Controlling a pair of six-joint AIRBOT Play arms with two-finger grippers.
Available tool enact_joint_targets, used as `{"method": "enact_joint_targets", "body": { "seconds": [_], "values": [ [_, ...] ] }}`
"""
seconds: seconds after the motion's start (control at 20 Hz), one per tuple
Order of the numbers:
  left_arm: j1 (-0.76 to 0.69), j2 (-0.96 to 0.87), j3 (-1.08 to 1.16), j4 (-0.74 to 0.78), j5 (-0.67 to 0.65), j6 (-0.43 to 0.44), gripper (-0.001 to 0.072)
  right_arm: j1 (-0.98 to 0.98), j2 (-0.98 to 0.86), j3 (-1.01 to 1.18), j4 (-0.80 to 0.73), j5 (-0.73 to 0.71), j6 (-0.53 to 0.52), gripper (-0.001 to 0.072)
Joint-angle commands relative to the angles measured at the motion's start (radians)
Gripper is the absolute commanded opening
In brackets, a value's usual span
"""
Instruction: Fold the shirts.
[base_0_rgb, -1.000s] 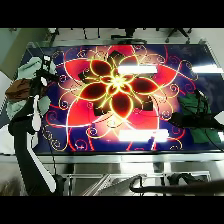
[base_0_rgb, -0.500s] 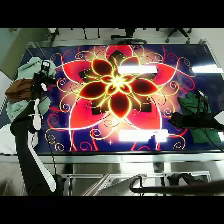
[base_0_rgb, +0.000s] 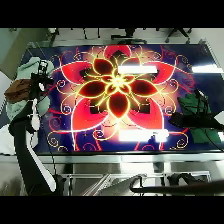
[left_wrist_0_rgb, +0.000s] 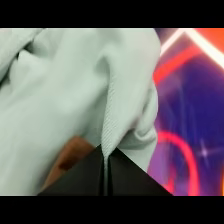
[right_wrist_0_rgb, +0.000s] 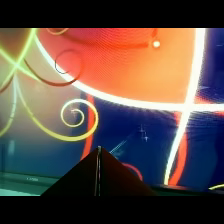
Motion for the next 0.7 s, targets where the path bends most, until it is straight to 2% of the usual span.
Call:
{"method": "enact_joint_targets", "body": {
  "seconds": [0.0,0.15,0.3,0.55,0.65],
  "values": [
    [-0.032,0.077,0.001,-0.002,0.006,0.000,0.0010,0.001,0.000,0.000,0.000,0.000,0.000,0.0019],
    [-0.051,0.190,0.001,-0.005,-0.011,-0.011,0.0010,0.001,0.000,0.000,0.000,0.000,0.000,0.0020],
    [-0.058,0.313,0.001,-0.010,-0.130,-0.026,0.0010,0.001,0.001,0.000,0.000,0.000,0.000,0.0019],
    [-0.089,0.533,0.001,-0.011,-0.319,-0.334,0.0010,0.001,0.000,0.000,0.000,0.000,0.000,0.0020],
    [-0.121,0.631,0.001,-0.013,-0.417,-0.388,0.0010,0.001,0.000,0.000,0.000,0.000,0.000,0.0019]
  ]
}}
